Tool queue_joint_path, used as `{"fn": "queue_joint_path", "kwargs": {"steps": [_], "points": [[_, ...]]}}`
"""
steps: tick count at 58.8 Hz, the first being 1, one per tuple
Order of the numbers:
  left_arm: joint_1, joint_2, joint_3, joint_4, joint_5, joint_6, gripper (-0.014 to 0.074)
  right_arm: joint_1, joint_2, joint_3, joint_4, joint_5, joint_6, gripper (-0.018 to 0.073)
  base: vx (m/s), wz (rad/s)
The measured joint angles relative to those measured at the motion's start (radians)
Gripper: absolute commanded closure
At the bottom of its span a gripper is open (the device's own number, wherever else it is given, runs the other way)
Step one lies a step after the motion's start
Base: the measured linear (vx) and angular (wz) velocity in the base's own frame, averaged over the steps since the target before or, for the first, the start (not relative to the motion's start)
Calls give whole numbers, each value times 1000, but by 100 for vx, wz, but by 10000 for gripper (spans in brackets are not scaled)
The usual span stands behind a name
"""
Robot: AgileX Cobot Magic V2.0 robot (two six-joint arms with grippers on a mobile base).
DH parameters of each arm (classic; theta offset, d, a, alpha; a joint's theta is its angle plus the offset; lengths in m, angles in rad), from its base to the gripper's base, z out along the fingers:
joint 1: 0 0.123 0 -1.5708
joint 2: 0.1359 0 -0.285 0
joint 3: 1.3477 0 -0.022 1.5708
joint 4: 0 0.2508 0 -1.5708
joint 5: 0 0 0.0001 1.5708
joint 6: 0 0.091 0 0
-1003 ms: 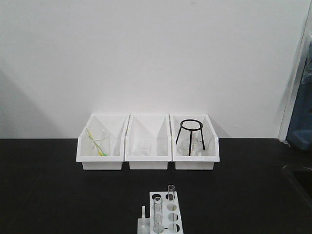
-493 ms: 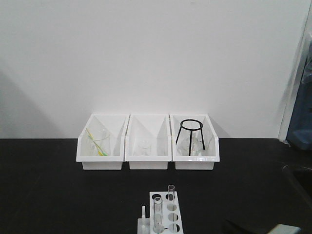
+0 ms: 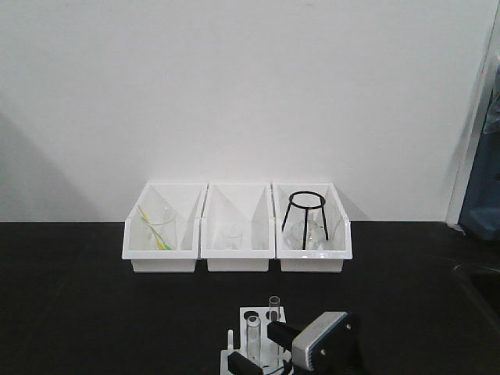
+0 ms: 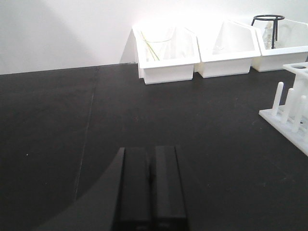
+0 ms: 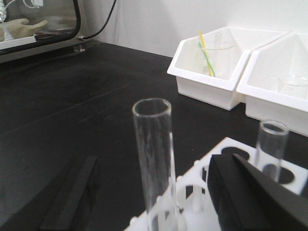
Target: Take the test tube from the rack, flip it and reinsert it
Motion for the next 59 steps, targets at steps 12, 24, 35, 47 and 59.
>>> {"fn": "queue_joint_path", "kwargs": {"steps": [12,24,35,47,59], "points": [[0,0,0,0,0,0,602,0,76,-84,-19,-3,0,98,0,0],[0,0,0,0,0,0,602,0,87,-104,-20,-3,0,387,0,0],[0,0,0,0,0,0,602,0,87,-104,-20,-6,0,575,0,0],[0,0,0,0,0,0,602,0,50,-104,-24,21,26,574,0,0],[0,0,0,0,0,0,602,0,-176,-134,-32,166,105,573,0,0]]}}
